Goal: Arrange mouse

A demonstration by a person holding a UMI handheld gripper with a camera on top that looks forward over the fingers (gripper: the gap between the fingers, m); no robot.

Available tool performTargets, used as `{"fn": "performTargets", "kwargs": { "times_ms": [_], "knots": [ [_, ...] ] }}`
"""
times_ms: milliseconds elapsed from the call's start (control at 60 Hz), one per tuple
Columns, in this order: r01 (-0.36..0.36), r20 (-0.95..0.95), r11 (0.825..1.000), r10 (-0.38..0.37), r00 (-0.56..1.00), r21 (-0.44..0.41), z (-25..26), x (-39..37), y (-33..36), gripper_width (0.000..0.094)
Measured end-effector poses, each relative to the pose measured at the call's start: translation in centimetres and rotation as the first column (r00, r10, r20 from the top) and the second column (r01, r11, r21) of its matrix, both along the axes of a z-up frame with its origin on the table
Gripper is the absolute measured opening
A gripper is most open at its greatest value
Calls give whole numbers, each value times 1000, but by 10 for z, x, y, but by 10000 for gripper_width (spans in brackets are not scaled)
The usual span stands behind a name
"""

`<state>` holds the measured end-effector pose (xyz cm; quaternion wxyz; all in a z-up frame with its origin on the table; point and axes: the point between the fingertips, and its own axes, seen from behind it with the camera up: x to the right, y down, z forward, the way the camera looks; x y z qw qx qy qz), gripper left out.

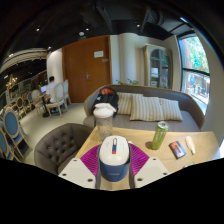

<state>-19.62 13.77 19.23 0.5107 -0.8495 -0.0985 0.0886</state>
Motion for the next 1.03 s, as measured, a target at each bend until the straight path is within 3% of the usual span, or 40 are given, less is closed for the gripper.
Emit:
{"fn": "performTargets", "kwargs": {
  "times_ms": [83, 200, 300, 350, 500, 567, 667, 733, 867, 983, 1033],
  "knots": [
    [86, 0, 996, -87, 996, 18, 5, 84, 7, 381],
    [160, 50, 984, -157, 986, -78, -69, 169, -11, 379],
    [160, 90, 968, -145, 985, -195, -153, 203, -43, 379],
    [180, 58, 953, -171, 984, -245, -164, 193, -52, 378],
    [200, 31, 935, -200, 979, -292, -205, 195, -56, 391],
    [221, 43, 941, -217, 975, -255, -205, 197, -48, 407],
    [246, 55, 929, -241, 969, -275, -206, 197, -48, 504],
    [287, 70, 907, -279, 958, -308, -205, 198, -55, 576],
    [398, 106, 871, -384, 917, -289, -173, 198, -78, 840],
    [478, 88, 839, -472, 877, -261, -137, 184, -117, 857],
    [508, 87, 817, -505, 859, -273, -128, 177, -143, 855]
  ]
}}
